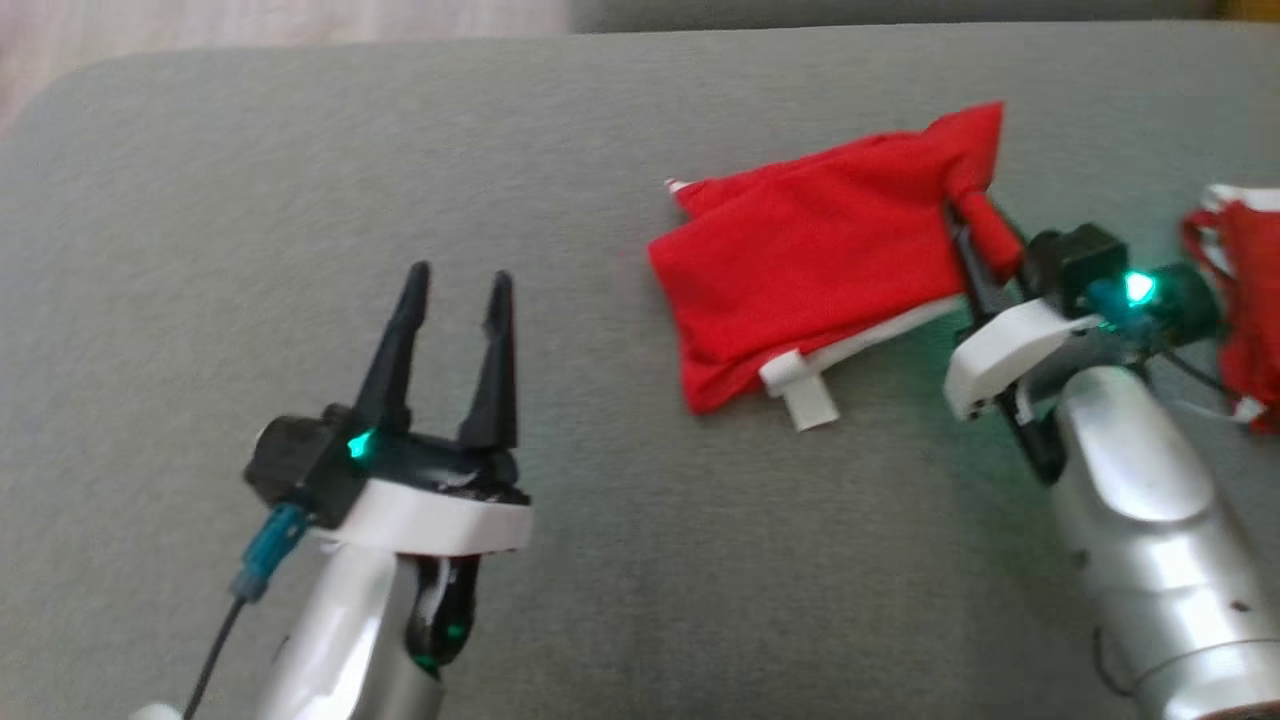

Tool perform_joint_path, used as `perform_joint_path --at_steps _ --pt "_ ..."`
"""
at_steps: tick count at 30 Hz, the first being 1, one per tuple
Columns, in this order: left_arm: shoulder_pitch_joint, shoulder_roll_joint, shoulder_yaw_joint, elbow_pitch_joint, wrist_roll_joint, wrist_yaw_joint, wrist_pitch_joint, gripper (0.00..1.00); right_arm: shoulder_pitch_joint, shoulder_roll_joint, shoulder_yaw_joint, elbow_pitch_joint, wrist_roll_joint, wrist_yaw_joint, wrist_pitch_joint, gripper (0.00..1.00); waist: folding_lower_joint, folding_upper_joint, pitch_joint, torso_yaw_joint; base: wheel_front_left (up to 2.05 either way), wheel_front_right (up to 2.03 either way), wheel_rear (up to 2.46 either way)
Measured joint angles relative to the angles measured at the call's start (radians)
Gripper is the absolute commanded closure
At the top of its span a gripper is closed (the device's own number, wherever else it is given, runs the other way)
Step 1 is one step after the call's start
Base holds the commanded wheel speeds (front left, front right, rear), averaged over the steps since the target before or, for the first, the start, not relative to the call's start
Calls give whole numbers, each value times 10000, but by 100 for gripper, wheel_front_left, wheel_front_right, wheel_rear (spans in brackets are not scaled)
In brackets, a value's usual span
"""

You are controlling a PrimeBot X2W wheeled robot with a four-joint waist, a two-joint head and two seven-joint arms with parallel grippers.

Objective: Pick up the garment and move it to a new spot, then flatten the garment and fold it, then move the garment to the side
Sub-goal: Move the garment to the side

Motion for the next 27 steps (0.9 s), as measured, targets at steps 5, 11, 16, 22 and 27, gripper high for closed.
perform_joint_path --at_steps 5,11,16,22,27 --pt "-261 0 -606 -115 -81 130 0 0 5 -892 477 -828 -77 0 -12 100 0 0 -147 -780 0 0 0" --pt "-300 2 -945 -236 -75 251 0 0 19 -2054 1053 -1774 577 0 648 100 0 0 -169 -1689 0 0 0" --pt "-587 -2 -1062 -378 -58 263 0 0 17 -3361 1089 -2406 1315 0 1200 100 0 0 148 -2148 0 0 0" --pt "-916 -2 -1068 -474 42 236 -2 0 5 -4410 798 -2548 1684 0 1707 100 1 0 768 -2328 0 0 0" --pt "-1169 -2 -1064 -460 184 144 -2 0 0 -4907 -171 -2113 1505 0 2040 100 1 0 1261 -2328 0 0 0"
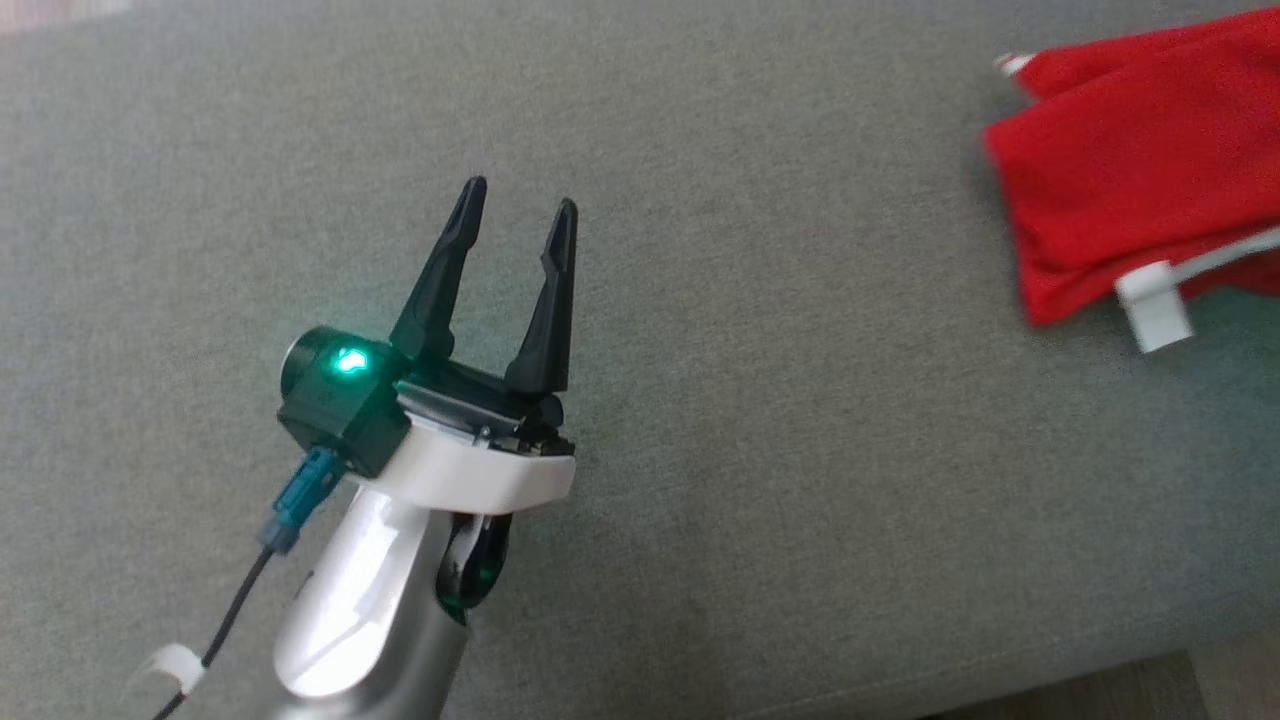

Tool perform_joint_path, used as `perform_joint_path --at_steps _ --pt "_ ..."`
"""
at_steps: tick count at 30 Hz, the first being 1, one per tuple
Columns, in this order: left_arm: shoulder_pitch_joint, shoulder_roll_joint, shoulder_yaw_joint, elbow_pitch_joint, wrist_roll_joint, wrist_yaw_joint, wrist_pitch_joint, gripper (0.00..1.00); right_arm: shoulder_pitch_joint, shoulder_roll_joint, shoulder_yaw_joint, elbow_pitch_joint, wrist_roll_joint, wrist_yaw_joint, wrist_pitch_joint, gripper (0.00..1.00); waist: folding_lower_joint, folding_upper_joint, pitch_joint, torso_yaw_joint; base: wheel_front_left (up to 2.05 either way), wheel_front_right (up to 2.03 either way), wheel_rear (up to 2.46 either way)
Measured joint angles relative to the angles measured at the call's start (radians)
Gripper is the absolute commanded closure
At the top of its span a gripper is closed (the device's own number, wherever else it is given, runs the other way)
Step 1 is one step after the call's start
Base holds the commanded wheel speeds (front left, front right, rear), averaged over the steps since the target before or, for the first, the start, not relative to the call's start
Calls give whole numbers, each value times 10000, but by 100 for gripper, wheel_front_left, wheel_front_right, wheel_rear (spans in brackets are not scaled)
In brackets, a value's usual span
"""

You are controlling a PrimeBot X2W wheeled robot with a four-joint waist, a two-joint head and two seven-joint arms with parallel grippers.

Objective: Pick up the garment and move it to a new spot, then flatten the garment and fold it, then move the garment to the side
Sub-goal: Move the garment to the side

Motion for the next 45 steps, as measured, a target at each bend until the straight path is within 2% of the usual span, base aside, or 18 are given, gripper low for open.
perform_joint_path --at_steps 3,11,12,13,14,21,28,35,40,45 --pt "-129 2 36 42 29 -75 0 0 0 -92 -782 372 -303 0 33 100 0 0 311 55 0 0 0" --pt "-424 0 82 219 192 -173 0 0 -51 19 -1469 909 -798 0 0 100 0 0 676 130 0 0 0" --pt "-465 0 90 255 194 -173 0 0 -83 54 -1530 970 -878 0 -13 57 0 0 695 145 0 0 0" --pt "-479 -2 117 259 194 -174 0 0 -132 113 -1599 1003 -953 0 -90 8 -1 0 710 159 0 0 0" --pt "-478 -2 153 280 194 -176 0 0 -180 199 -1708 1007 -1005 0 -134 0 0 0 717 171 0 0 0" --pt "-464 -4 366 443 194 -251 0 0 -229 736 -2119 932 -1254 0 -364 0 -1 0 530 177 0 0 0" --pt "-348 -13 853 318 194 -253 0 0 -222 1475 -2136 63 -1352 0 -548 0 -1 0 -73 137 0 0 0" --pt "449 -19 1645 219 176 -242 0 0 -37 2920 -2046 -1553 -75 0 -571 0 -3 0 -967 174 0 0 0" --pt "979 -15 2115 194 178 -234 0 0 846 3852 -2067 -2788 771 0 -570 0 -4 0 -1560 297 0 0 0" --pt "1574 -15 2508 84 178 -232 0 0 1639 5156 -1996 -3555 1329 0 -631 0 -3 1 -2043 433 0 0 0"
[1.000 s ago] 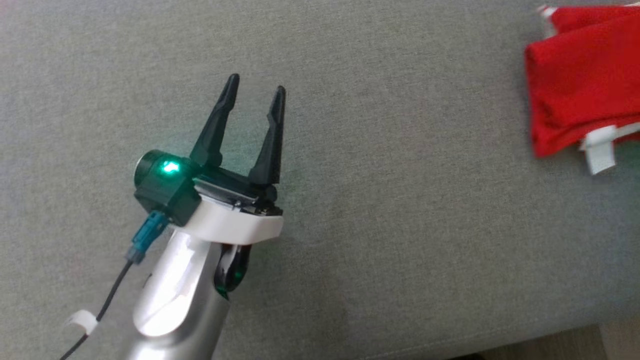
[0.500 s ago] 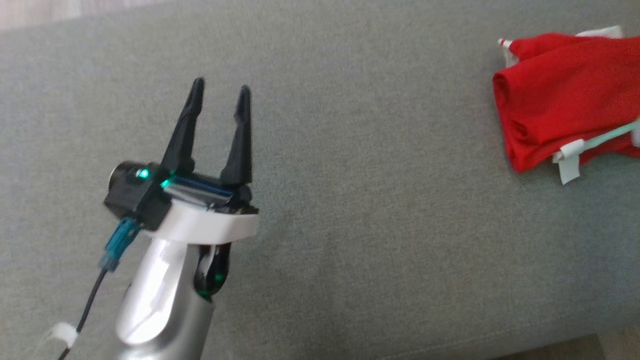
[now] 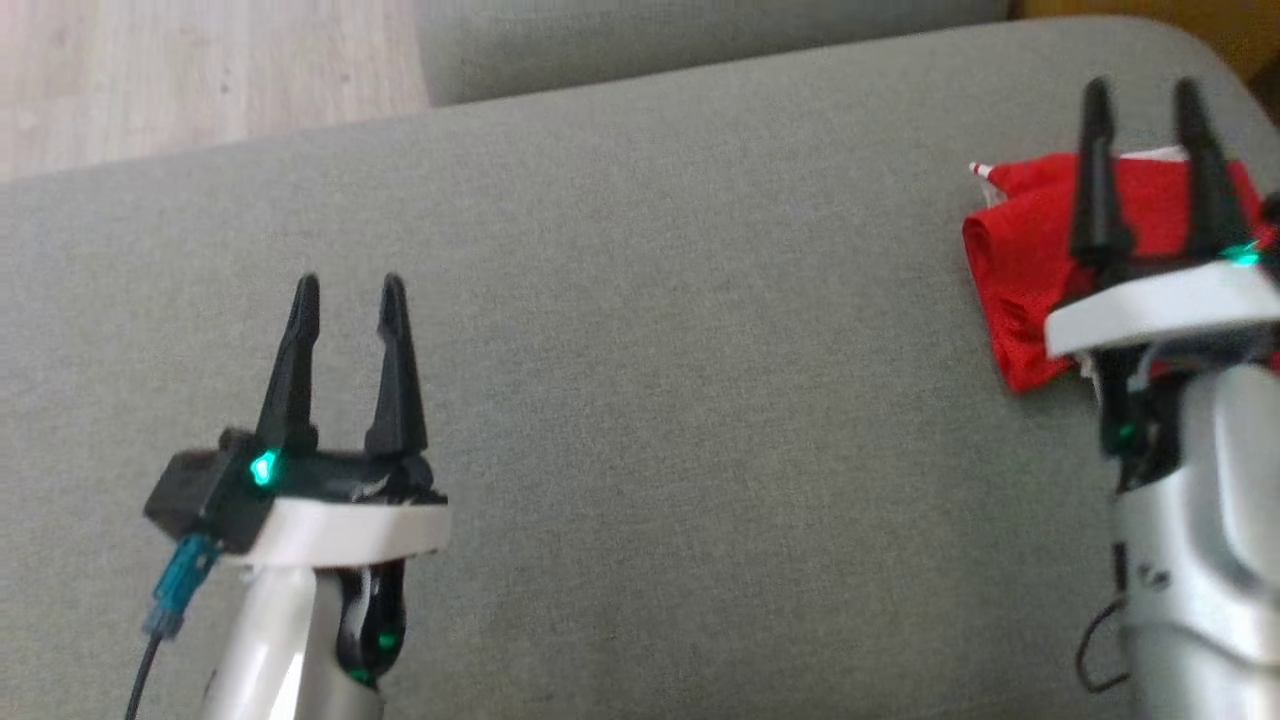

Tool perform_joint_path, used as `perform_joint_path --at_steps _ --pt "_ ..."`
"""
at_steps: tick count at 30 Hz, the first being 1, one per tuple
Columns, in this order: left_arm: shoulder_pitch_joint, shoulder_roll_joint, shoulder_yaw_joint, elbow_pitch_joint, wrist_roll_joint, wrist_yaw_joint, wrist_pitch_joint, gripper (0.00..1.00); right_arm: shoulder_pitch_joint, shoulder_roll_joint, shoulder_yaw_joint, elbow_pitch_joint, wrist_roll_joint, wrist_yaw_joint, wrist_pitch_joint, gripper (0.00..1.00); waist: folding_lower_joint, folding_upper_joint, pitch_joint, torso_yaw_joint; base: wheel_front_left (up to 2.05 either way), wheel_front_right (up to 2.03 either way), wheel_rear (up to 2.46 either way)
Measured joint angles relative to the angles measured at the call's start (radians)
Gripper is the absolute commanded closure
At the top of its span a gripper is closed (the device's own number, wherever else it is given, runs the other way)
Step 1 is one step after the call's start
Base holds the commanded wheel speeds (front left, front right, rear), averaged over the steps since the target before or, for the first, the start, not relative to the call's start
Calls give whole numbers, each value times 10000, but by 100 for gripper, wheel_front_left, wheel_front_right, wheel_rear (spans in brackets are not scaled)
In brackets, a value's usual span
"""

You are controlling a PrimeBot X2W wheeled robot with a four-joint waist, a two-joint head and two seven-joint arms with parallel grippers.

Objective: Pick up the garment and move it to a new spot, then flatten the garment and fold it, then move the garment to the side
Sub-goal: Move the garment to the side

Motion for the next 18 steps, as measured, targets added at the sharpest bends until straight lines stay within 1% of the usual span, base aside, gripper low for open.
perform_joint_path --at_steps 2,4,8,11,14,18 --pt "271 4 82 -35 2 0 0 0 331 205 123 -180 52 0 -184 0 0 0 -164 29 0 0 0" --pt "541 6 111 -54 4 31 0 0 705 242 232 -197 79 0 -493 0 0 0 -315 44 0 0 0" --pt "1002 10 163 -6 23 437 0 0 1663 265 677 167 272 0 -1120 0 0 0 -532 31 0 0 0" --pt "1279 10 132 113 0 527 0 0 2429 337 1101 525 640 0 -1459 0 1 0 -645 34 0 0 0" --pt "1485 12 115 234 0 594 2 0 3010 387 1214 771 796 0 -1586 0 1 0 -751 63 0 0 0" --pt "1607 12 155 263 -128 614 2 0 3377 389 1208 706 826 0 -1586 0 1 0 -800 102 0 0 0"
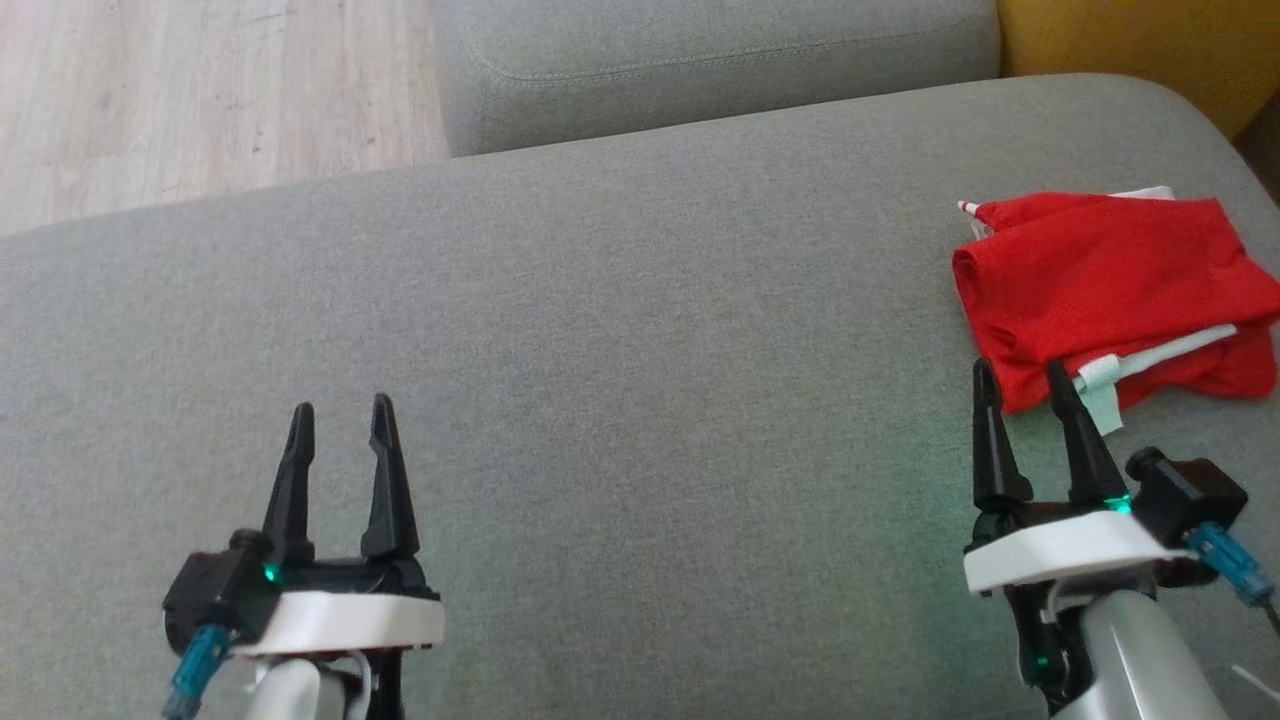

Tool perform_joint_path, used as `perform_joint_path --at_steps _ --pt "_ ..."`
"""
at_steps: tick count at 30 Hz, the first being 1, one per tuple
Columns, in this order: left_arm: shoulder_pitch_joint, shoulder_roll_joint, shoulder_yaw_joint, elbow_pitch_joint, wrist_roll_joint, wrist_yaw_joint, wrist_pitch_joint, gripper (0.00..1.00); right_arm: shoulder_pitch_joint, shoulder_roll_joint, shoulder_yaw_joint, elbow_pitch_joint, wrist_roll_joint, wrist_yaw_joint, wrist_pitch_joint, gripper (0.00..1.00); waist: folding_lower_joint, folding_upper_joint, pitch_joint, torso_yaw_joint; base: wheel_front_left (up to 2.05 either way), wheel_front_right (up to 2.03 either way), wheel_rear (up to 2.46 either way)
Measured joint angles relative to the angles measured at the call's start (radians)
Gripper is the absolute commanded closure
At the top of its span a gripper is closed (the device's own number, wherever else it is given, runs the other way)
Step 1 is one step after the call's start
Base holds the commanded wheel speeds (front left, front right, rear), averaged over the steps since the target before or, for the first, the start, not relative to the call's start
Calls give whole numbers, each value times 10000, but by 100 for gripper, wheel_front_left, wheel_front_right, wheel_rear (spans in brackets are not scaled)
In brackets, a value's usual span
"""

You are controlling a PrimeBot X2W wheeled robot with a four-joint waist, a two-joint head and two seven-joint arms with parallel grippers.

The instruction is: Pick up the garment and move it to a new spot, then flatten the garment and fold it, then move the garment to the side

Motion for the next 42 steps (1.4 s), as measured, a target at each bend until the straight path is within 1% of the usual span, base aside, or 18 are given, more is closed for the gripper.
perform_joint_path --at_steps 3,4,5,10,15,32,33,37,42 --pt "68 2 8 69 -27 79 0 0 112 0 -23 -171 2 0 -2 0 0 0 -37 36 0 0 0" --pt "70 2 10 219 -253 88 0 0 165 4 -15 -234 -2 0 -2 0 0 0 -58 57 0 0 0" --pt "70 2 10 219 -253 88 0 0 165 4 -15 -234 -2 0 -2 0 0 0 -58 57 0 0 0" --pt "83 10 276 127 -485 59 0 0 166 10 -6 -314 -75 0 -2 0 1 0 -65 110 0 0 0" --pt "83 6 295 117 -568 -107 0 0 166 12 79 -330 -75 0 -2 0 1 0 -85 123 0 0 0" --pt "94 4 570 125 -1041 -107 0 0 168 15 284 -280 -71 0 4 0 1 0 -204 102 0 0 0" --pt "109 -4 552 303 -1041 -107 2 100 195 17 297 -132 -71 0 13 100 1 0 -205 102 0 0 0" --pt "512 -15 545 917 -1081 -107 31 100 650 36 330 458 -48 0 21 100 1 0 -210 110 0 0 0" --pt "646 -15 554 982 -1530 -109 192 100 779 36 318 495 497 0 121 100 1 0 -220 143 0 0 0"
